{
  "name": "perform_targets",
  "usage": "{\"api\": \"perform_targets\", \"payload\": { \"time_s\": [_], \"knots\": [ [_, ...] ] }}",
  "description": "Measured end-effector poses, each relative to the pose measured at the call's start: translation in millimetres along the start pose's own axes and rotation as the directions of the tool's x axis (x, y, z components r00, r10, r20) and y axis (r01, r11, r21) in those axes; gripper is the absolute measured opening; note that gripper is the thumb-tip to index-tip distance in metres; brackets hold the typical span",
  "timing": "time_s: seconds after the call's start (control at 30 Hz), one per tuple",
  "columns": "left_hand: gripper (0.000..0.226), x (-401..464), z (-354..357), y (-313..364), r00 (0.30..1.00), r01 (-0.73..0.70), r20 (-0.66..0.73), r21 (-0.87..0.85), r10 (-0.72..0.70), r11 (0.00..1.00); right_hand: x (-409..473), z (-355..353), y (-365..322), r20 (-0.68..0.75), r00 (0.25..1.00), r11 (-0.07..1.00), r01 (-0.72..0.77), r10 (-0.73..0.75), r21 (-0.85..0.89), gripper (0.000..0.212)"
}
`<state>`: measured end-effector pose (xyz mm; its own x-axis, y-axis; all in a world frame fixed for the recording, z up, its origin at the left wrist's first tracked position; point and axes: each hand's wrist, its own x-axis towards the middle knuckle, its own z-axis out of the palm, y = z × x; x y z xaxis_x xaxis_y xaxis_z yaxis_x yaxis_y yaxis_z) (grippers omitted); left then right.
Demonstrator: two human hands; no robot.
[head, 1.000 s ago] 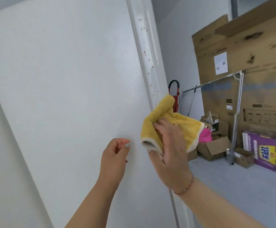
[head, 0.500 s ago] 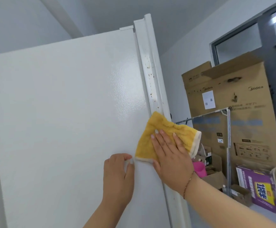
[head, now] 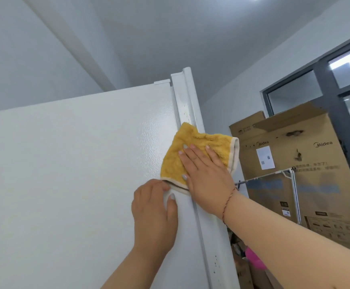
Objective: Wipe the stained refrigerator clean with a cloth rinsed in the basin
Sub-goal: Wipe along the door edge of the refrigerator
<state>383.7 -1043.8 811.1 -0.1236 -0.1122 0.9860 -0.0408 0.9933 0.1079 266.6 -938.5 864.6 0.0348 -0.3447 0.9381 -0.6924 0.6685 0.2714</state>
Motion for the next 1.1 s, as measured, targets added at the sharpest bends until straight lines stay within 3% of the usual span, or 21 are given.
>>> {"api": "perform_targets", "payload": {
  "time_s": [0.2,0.43,0.6,0.73,0.93,1.1],
  "knots": [
    [0.034,25,9,10,0.998,-0.066,-0.017,0.081,0.068,0.995,67,-21,15,0.042,0.999,0.997,0.0,0.003,-0.083,0.053],
    [0.034,52,15,16,0.988,-0.141,-0.035,0.135,0.147,0.981,146,-51,39,0.057,0.998,0.997,-0.032,0.028,0.069,0.068],
    [0.034,65,17,12,0.985,-0.154,-0.051,0.144,0.163,0.978,177,-56,58,0.096,0.995,0.985,-0.008,0.025,-0.175,0.069],
    [0.038,74,20,8,0.986,-0.155,-0.033,0.168,0.162,0.974,184,-57,63,0.101,0.995,0.976,0.015,0.007,-0.215,0.07],
    [0.05,80,24,10,0.989,-0.139,-0.014,0.238,0.146,0.961,165,-49,54,0.068,0.997,0.991,-0.015,0.024,-0.137,0.067],
    [0.055,78,23,9,0.992,-0.11,-0.043,0.152,0.117,0.982,131,-44,37,0.049,0.998,0.991,-0.029,0.036,-0.133,0.069]
  ]
}}
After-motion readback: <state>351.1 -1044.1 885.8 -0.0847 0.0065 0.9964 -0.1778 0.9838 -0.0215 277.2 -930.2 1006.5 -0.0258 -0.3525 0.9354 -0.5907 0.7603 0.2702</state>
